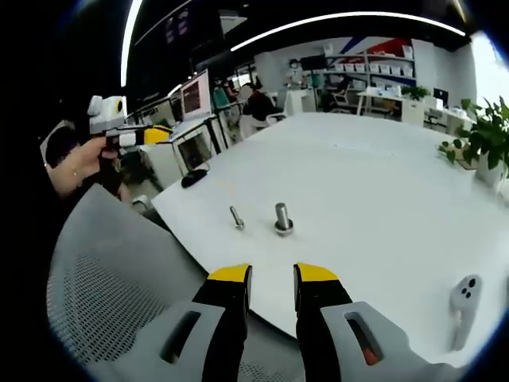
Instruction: Place the washer onto the threaded stud by aligning its center hole with the stud, sliding it down to the base, and recovering from edge contact or off-axis alignment until the washer reaches the visible bottom stop.
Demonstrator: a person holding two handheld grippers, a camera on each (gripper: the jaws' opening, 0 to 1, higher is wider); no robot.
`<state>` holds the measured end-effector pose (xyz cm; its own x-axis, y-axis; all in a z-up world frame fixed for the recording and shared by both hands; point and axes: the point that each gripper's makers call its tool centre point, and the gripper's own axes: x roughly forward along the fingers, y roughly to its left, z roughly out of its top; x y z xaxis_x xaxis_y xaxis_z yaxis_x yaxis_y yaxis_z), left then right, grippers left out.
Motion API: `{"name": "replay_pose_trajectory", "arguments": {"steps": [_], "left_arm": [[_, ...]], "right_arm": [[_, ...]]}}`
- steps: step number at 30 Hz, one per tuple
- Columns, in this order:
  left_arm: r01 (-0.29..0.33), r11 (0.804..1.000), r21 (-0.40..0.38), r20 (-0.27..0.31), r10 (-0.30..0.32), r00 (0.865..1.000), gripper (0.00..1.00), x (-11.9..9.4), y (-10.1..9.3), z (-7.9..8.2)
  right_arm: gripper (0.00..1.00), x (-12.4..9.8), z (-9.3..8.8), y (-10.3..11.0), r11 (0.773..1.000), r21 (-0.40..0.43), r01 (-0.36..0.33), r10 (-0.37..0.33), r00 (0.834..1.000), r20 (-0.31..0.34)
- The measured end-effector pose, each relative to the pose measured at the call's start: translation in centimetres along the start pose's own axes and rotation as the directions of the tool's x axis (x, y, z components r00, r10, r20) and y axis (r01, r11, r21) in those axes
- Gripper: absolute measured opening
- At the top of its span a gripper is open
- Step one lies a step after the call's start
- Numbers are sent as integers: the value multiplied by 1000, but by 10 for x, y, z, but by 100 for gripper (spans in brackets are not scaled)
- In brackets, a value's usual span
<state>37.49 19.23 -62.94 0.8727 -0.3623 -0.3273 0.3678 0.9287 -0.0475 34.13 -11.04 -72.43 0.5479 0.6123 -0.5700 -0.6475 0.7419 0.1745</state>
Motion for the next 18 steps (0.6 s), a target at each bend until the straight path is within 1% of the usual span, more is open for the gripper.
{"name": "replay_pose_trajectory", "arguments": {"steps": [2, 3, 5, 6, 7, 8, 9, 11, 13, 15, 16, 18], "left_arm": [[-1, 1000, 1, 0, 1, 1000, 28, -5, 1, -6], [-3, 1000, 1, 5, 3, 1000, 35, -7, 2, -9], [-38, 999, -11, 29, 39, 999, 47, -10, 5, -15], [-43, 999, -16, 25, 43, 999, 54, -10, 5, -19], [-53, 998, -19, 15, 53, 998, 56, -11, 7, -25], [-55, 998, -19, 11, 55, 998, 56, -11, 7, -27], [-60, 998, -19, -4, 60, 998, 55, -10, 8, -34], [-65, 998, -14, -13, 65, 998, 55, -9, 10, -44], [-71, 997, -16, -19, 71, 997, 59, -8, 8, -49], [-100, 995, 0, -25, 100, 995, 67, -7, 10, -55], [-108, 994, 8, -49, 108, 993, 69, -7, 10, -59], [-109, 994, 15, -57, 110, 992, 69, -8, 10, -61]], "right_arm": [[23, 0, -1, 1, 1000, -1, -6, 6, 1000, -3], [23, 0, -1, 1, 1000, -1, -7, 7, 1000, -5], [23, 0, -2, 2, 1000, -1, -10, 10, 1000, -8], [23, 1, -2, 2, 1000, -1, -11, 11, 1000, -10], [23, 1, -2, 2, 1000, 0, -12, 12, 1000, -11], [23, 1, -3, 2, 1000, 0, -12, 12, 1000, -11], [23, 1, -3, 2, 1000, 1, -12, 12, 1000, -12], [23, 0, -4, 1, 1000, 1, -7, 7, 1000, -19], [23, 0, -5, 0, 1000, 11, 0, 0, 1000, -20], [23, 0, -5, -2, 1000, 30, 4, -4, 1000, -19], [23, 0, -5, -2, 999, 32, 5, -4, 1000, -15], [23, 0, -4, -2, 1000, 27, 4, -4, 1000, -14]]}}
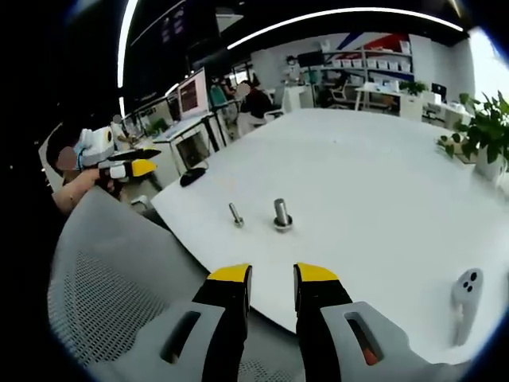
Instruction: Place the washer onto the threaded stud by aligning its center hole with the stud, sliding it down to the base, and recovering from edge contact or off-axis alignment until the washer reaches the visible bottom stop.
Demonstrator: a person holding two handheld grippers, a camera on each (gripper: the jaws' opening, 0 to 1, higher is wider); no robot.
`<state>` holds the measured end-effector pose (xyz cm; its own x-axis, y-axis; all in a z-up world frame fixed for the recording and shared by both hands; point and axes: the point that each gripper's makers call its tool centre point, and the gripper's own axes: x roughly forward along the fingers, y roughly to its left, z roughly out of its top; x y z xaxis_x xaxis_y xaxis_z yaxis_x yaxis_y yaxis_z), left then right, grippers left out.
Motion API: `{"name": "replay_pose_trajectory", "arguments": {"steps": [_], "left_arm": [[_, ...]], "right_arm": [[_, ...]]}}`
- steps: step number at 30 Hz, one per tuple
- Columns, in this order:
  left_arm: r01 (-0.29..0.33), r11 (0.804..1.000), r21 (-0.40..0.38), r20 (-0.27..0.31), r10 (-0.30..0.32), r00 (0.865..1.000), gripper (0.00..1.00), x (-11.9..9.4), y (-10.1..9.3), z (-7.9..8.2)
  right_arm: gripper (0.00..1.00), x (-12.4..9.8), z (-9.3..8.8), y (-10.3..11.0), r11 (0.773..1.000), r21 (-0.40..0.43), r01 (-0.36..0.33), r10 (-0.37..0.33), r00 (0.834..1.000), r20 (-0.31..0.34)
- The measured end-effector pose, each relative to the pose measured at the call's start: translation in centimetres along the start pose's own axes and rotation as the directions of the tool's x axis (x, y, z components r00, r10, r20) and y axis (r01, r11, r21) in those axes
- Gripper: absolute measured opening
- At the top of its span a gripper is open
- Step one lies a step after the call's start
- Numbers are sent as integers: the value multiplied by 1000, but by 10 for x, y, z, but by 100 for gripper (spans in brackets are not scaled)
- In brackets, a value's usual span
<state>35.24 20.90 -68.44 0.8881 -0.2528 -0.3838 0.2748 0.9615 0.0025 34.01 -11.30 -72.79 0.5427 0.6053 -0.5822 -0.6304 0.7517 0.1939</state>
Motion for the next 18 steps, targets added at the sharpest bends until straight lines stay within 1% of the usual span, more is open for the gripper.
{"name": "replay_pose_trajectory", "arguments": {"steps": [1, 2, 4, 6, 10, 14, 16, 18], "left_arm": [[1, 1000, -12, 4, -1, 1000, 69, 0, 0, 0], [11, 999, -49, 11, -11, 1000, 69, 2, 0, -3], [32, 995, -92, -9, -33, 999, 70, 6, -1, -9], [38, 993, -110, -25, -41, 999, 72, 8, -1, -12], [57, 994, -89, -28, -60, 998, 73, 9, -7, -11], [65, 991, -115, -34, -70, 997, 73, 10, -7, -13], [60, 992, -112, -36, -64, 997, 72, 9, -7, -13], [59, 992, -109, -42, -64, 997, 71, 9, -7, -14]], "right_arm": [[23, 0, 0, 1, 1000, -1, -3, 3, 1000, -3], [23, 0, -1, 1, 1000, -1, -7, 7, 1000, -5], [23, 1, 0, 1, 1000, 4, -9, 9, 1000, -1], [23, 1, 0, 2, 1000, 10, -11, 11, 1000, 1], [23, 1, 2, 1, 1000, 9, -10, 10, 1000, 11], [23, 1, 4, 2, 1000, 10, -12, 12, 1000, 21], [23, 0, 5, 3, 1000, -20, -7, 7, 1000, 24], [23, 1, 4, 2, 1000, -12, -7, 7, 1000, 16]]}}
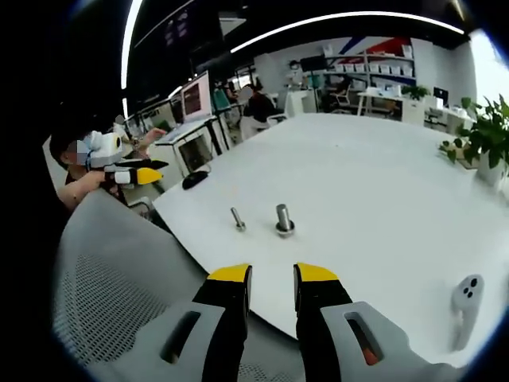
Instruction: Place the washer onto the threaded stud by aligning its center hole with the stud, sliding it down to the base, and recovering from edge contact or off-axis alignment until the washer reaches the visible bottom stop.
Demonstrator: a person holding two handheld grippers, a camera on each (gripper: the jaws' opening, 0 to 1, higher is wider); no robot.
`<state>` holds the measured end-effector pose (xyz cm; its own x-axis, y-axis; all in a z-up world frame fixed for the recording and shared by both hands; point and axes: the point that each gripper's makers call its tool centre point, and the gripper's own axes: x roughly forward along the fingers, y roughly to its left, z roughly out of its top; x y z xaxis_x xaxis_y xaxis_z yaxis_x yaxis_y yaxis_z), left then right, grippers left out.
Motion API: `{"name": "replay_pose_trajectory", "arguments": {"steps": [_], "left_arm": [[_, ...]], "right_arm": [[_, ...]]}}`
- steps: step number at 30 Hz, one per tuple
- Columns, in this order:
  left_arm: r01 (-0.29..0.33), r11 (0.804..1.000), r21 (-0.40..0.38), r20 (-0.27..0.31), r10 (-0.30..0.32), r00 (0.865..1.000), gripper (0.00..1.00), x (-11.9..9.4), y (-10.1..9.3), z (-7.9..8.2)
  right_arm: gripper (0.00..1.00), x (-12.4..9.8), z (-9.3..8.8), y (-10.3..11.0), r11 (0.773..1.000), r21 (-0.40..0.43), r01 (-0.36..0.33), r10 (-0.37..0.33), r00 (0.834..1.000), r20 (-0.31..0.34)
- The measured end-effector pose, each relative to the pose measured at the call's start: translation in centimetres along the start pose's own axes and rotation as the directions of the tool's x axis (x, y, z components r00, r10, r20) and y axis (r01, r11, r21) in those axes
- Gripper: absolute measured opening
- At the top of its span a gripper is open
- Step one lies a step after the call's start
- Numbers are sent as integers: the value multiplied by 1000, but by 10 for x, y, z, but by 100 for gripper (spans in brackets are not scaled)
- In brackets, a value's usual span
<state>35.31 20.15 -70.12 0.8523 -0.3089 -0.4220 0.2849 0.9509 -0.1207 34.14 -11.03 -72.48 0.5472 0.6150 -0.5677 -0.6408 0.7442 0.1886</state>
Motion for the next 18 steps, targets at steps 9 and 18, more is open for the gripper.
{"name": "replay_pose_trajectory", "arguments": {"steps": [9, 18], "left_arm": [[13, 1000, 6, -35, -13, 999, 70, 1, -4, -6], [30, 1000, 10, -48, -29, 998, 69, 1, -8, -8]], "right_arm": [[23, 1, 0, 2, 1000, 11, -16, 16, 1000, 1], [23, 1, 0, 2, 1000, 14, -18, 17, 1000, 4]]}}
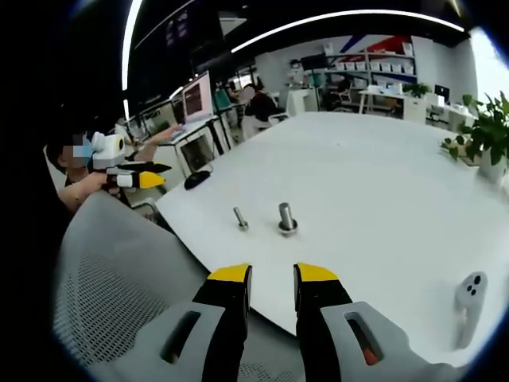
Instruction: Place the washer onto the threaded stud by aligning its center hole with the stud, sliding it down to the base, and recovering from edge contact or off-axis alignment until the washer reaches the visible bottom stop.
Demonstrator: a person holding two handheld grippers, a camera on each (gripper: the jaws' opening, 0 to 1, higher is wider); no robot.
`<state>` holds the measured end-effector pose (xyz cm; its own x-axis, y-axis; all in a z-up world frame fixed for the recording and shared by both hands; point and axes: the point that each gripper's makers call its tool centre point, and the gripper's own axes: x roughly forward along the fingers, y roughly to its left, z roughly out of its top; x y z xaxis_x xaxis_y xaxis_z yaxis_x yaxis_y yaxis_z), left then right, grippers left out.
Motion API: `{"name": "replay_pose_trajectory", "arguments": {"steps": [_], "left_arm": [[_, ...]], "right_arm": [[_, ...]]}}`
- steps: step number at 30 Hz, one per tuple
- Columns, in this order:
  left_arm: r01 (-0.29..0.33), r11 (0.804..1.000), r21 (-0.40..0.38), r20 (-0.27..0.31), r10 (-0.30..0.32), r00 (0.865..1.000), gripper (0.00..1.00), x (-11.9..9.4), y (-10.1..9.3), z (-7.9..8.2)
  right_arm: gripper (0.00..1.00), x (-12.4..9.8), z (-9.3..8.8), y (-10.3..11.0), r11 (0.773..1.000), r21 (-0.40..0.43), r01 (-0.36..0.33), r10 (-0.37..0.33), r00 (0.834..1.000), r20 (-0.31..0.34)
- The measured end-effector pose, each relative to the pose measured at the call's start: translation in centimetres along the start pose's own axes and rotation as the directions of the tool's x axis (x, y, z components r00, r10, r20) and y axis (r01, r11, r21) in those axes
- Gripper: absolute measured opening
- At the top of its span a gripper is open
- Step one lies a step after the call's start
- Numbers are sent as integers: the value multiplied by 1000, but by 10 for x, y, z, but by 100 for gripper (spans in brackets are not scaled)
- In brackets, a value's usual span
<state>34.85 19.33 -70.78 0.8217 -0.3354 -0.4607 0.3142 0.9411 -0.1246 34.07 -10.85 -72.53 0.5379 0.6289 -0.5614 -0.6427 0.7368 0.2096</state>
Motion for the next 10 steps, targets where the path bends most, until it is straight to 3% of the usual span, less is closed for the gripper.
{"name": "replay_pose_trajectory", "arguments": {"steps": [10], "left_arm": [[4, 1000, -18, 19, -3, 1000, 70, -1, 1, 3]], "right_arm": [[23, 0, -1, 0, 1000, 2, -1, 1, 1000, -5]]}}
